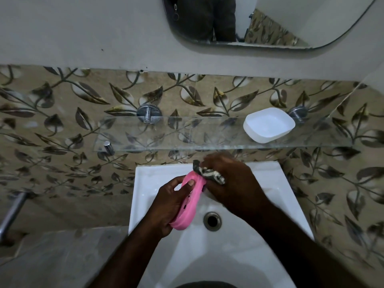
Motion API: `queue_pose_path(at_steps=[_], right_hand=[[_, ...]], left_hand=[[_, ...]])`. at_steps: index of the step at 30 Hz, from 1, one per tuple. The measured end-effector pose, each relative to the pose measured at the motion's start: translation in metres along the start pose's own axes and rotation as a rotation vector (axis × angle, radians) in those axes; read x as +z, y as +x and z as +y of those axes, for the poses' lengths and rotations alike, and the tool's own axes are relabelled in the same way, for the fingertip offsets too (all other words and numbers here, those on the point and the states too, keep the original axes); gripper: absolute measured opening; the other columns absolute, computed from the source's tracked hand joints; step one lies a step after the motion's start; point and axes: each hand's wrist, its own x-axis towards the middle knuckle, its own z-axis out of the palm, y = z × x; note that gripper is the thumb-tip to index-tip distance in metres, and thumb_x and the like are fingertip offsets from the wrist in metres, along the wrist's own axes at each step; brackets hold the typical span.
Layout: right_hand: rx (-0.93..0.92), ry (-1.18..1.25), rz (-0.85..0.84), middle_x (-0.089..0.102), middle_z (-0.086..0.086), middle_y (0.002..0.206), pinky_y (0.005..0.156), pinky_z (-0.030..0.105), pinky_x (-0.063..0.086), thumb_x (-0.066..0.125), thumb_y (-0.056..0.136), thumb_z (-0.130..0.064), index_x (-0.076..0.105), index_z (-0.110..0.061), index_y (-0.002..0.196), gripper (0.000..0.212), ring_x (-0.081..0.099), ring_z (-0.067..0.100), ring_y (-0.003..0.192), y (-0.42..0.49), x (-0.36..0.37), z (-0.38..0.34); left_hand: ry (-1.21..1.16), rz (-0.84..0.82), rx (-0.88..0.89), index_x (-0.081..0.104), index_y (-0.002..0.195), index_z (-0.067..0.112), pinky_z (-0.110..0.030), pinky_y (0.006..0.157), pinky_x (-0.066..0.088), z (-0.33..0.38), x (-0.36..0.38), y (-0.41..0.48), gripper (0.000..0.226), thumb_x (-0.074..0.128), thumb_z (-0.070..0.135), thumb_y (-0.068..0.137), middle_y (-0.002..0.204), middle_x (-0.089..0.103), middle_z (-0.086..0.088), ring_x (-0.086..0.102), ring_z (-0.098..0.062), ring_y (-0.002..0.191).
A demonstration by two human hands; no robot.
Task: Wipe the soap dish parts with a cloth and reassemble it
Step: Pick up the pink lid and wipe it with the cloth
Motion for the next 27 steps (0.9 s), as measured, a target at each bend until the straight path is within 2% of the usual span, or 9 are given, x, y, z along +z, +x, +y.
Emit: queue_pose_path(at_steps=[5, 8, 10, 12, 15, 18, 21, 25, 27], right_hand=[[-0.093, -0.031, -0.009, 0.072, 0.003, 0.116, 0.086, 0.027, 0.053, 0.075, 0.066, -0.01, 0.073, -0.015, 0.109, 0.043, 0.071, 0.022, 0.099, -0.026, 0.015, -0.006], [-0.168, -0.024, -0.104, 0.072, 0.0, 0.117, 0.084, 0.025, 0.052, 0.075, 0.063, -0.01, 0.072, -0.018, 0.109, 0.047, 0.071, 0.02, 0.092, -0.039, 0.016, -0.009], [-0.161, 0.031, -0.144, 0.07, 0.001, 0.121, 0.087, 0.028, 0.055, 0.077, 0.066, -0.006, 0.073, -0.017, 0.11, 0.046, 0.07, 0.021, 0.099, -0.037, 0.013, -0.007], [-0.022, 0.149, -0.095, 0.068, 0.002, 0.124, 0.097, 0.032, 0.051, 0.079, 0.071, -0.003, 0.072, -0.014, 0.113, 0.044, 0.066, 0.017, 0.111, -0.025, 0.008, -0.002], [0.106, 0.266, -0.05, 0.071, 0.001, 0.118, 0.099, 0.028, 0.048, 0.081, 0.071, -0.001, 0.073, -0.012, 0.111, 0.042, 0.065, 0.012, 0.11, -0.015, 0.003, -0.001], [-0.047, 0.101, -0.046, 0.071, 0.005, 0.118, 0.098, 0.02, 0.044, 0.08, 0.067, 0.001, 0.074, -0.013, 0.109, 0.045, 0.066, 0.017, 0.108, -0.03, 0.012, -0.009], [-0.161, 0.046, -0.148, 0.073, 0.002, 0.112, 0.086, 0.028, 0.054, 0.076, 0.066, -0.006, 0.074, -0.017, 0.103, 0.039, 0.069, 0.02, 0.095, -0.048, 0.02, -0.02], [0.003, 0.297, -0.118, 0.067, 0.003, 0.126, 0.102, 0.031, 0.047, 0.074, 0.072, 0.004, 0.072, -0.011, 0.113, 0.043, 0.062, 0.015, 0.117, -0.027, 0.013, -0.01], [0.088, 0.332, -0.06, 0.065, 0.003, 0.128, 0.106, 0.029, 0.043, 0.073, 0.072, 0.008, 0.073, -0.012, 0.113, 0.045, 0.058, 0.009, 0.122, -0.017, 0.005, -0.006]], left_hand=[[-0.049, 0.011, -0.013, 0.072, 0.103, 0.024, -0.027, 0.054, 0.051, -0.003, -0.005, 0.002, 0.034, 0.078, 0.035, 0.071, 0.083, 0.075, -0.012, 0.07, -0.022, 0.063], [-0.088, 0.006, -0.009, 0.072, 0.106, 0.025, -0.034, 0.07, 0.054, -0.007, -0.008, 0.003, 0.039, 0.079, 0.033, 0.069, 0.097, 0.075, -0.016, 0.071, -0.031, 0.082], [-0.073, -0.028, 0.003, 0.072, 0.108, 0.027, -0.03, 0.062, 0.053, -0.005, -0.008, 0.002, 0.035, 0.078, 0.027, 0.074, 0.094, 0.075, -0.015, 0.071, -0.028, 0.074], [-0.055, -0.054, 0.019, 0.072, 0.108, 0.028, -0.025, 0.05, 0.05, -0.002, -0.007, 0.002, 0.034, 0.077, 0.028, 0.075, 0.084, 0.075, -0.011, 0.068, -0.019, 0.059], [-0.053, -0.067, 0.051, 0.072, 0.108, 0.027, -0.025, 0.048, 0.05, 0.002, -0.008, 0.001, 0.039, 0.077, 0.034, 0.071, 0.08, 0.075, -0.01, 0.067, -0.019, 0.055], [-0.11, -0.019, 0.033, 0.072, 0.107, 0.023, -0.029, 0.055, 0.053, 0.001, -0.01, 0.005, 0.045, 0.08, 0.034, 0.065, 0.087, 0.075, -0.017, 0.07, -0.027, 0.066], [-0.209, -0.015, -0.033, 0.07, 0.11, 0.015, -0.032, 0.063, 0.056, -0.004, -0.008, 0.007, 0.04, 0.076, 0.018, 0.071, 0.095, 0.074, -0.022, 0.071, -0.032, 0.077], [-0.161, -0.094, -0.058, 0.067, 0.109, 0.012, -0.013, 0.039, 0.043, -0.002, -0.001, 0.0, 0.024, 0.063, 0.009, 0.086, 0.058, 0.069, 0.0, 0.06, -0.009, 0.042], [-0.129, -0.102, -0.056, 0.064, 0.106, 0.012, -0.01, 0.036, 0.036, 0.002, 0.0, 0.001, 0.014, 0.058, 0.013, 0.093, 0.048, 0.061, 0.007, 0.053, -0.004, 0.036]])
